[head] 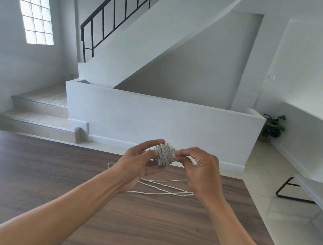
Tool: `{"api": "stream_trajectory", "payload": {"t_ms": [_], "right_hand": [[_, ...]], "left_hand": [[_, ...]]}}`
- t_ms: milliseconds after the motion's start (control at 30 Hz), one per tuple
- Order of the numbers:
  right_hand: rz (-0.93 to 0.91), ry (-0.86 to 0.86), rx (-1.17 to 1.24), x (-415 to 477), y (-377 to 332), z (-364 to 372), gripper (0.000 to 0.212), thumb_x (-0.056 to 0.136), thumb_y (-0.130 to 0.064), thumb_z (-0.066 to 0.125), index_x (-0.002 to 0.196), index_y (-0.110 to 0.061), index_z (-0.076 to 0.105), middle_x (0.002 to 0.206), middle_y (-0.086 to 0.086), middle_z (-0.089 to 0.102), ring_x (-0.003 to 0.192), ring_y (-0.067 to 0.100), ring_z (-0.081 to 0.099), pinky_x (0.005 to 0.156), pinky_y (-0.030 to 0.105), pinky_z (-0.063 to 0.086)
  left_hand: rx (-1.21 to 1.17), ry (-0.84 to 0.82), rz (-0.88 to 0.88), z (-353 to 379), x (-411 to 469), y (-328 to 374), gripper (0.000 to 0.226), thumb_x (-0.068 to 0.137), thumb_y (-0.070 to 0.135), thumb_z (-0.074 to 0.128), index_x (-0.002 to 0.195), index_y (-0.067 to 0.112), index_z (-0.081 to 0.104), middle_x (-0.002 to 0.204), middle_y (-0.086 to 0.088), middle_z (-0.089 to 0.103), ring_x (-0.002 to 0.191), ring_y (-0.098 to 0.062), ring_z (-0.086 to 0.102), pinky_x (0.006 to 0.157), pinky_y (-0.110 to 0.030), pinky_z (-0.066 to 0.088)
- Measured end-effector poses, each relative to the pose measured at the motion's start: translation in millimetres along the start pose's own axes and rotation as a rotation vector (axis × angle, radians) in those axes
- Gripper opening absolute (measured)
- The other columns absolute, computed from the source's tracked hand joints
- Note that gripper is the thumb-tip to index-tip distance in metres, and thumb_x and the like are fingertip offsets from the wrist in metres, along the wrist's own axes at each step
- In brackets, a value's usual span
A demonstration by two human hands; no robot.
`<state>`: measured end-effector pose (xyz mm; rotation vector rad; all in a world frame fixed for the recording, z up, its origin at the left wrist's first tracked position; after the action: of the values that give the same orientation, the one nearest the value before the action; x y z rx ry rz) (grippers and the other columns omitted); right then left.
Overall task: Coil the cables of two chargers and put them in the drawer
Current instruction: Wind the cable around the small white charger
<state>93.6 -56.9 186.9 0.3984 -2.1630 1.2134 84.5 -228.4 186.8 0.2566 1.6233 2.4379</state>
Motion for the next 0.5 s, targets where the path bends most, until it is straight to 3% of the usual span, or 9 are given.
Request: {"api": "stream_trajectory", "payload": {"t_ms": [133,500], "right_hand": [[-0.024,0.041,0.035,-1.8,-0.3,2.2,0.009,0.083,-0.01,0.073,0.086,-0.017,0.078,0.084,-0.011,0.073,0.082,-0.001,0.067,0.078,0.012,0.048],[0.024,0.138,0.038,-23.5,6.5,17.6,0.015,0.09,-0.019,0.067,0.103,-0.021,0.072,0.099,-0.014,0.063,0.086,0.007,0.065,0.076,0.013,0.049]], "left_hand": [[-0.048,0.014,0.016,2.2,1.9,2.4,0.027,0.097,-0.001,0.051,0.119,0.008,0.063,0.1,-0.011,0.075,0.092,-0.031,0.069,0.088,-0.041,0.058],[-0.081,0.109,0.059,15.8,3.3,-13.4,0.029,0.098,0.0,0.048,0.123,0.006,0.061,0.106,-0.019,0.072,0.088,-0.027,0.072,0.084,-0.037,0.06]]}}
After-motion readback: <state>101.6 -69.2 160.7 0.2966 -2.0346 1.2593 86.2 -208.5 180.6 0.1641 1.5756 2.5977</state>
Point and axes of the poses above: each hand's wrist, its own x-axis towards the middle knuckle, its own z-axis out of the palm, y = z × x, the point moved 1 cm from there along x, towards the middle knuckle
